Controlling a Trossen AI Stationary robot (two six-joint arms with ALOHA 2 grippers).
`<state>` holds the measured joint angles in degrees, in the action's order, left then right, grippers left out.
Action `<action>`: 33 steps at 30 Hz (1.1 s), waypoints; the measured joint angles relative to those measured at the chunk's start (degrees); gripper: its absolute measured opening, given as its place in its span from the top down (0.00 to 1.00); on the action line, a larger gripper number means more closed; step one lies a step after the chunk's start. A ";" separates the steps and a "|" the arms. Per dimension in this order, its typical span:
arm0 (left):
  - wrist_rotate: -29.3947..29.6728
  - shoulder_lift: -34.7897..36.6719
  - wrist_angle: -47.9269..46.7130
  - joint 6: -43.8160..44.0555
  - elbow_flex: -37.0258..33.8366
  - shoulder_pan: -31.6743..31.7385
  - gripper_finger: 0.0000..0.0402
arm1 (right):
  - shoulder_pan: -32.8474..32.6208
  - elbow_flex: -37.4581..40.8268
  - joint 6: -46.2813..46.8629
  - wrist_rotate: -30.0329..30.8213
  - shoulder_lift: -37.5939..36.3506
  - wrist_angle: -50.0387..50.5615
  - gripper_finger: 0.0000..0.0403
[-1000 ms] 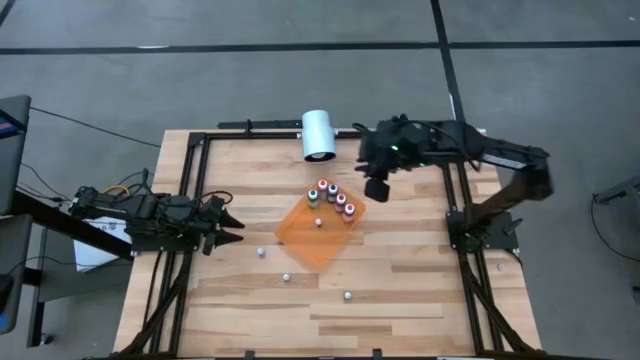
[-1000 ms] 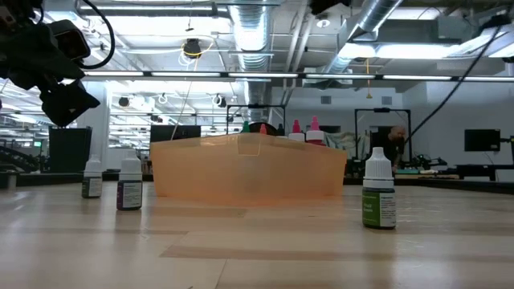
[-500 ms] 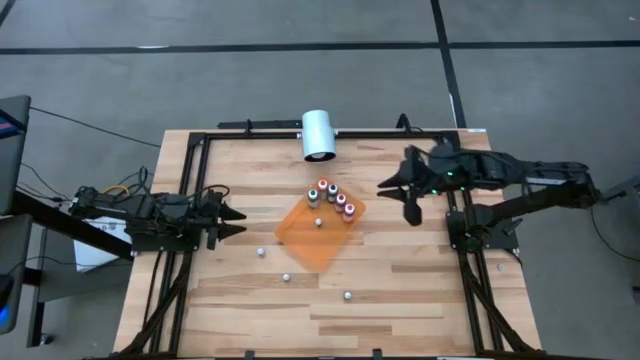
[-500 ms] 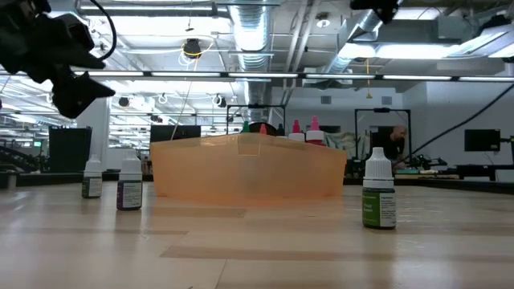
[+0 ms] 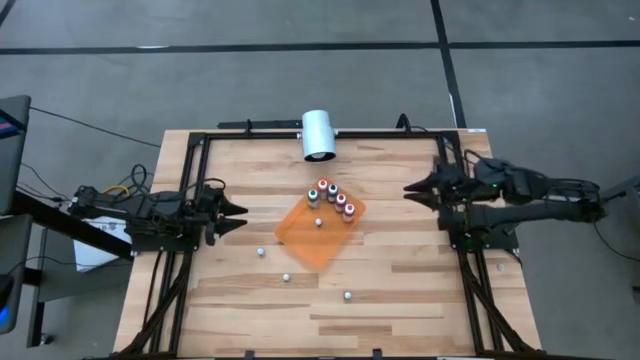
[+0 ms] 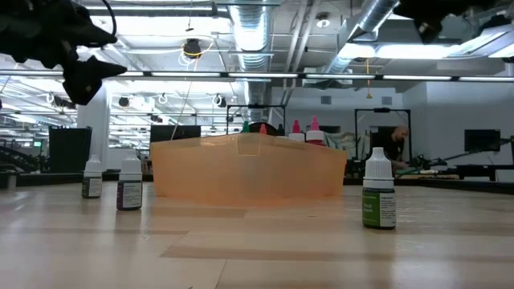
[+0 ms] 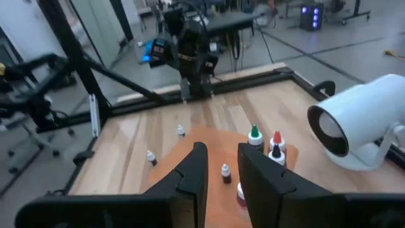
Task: Pick & Place food coloring
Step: Put the small green food coloring bottle into the orange bin
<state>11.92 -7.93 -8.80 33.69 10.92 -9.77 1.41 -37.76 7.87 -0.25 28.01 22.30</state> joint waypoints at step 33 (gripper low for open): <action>-15.10 -55.90 -36.01 17.82 42.95 -0.46 0.44 | 0.83 19.39 3.72 -4.28 -27.83 -2.58 0.81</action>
<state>-3.18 -63.82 -44.80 51.52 53.86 -10.23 2.24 -18.37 11.60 -4.53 0.19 19.72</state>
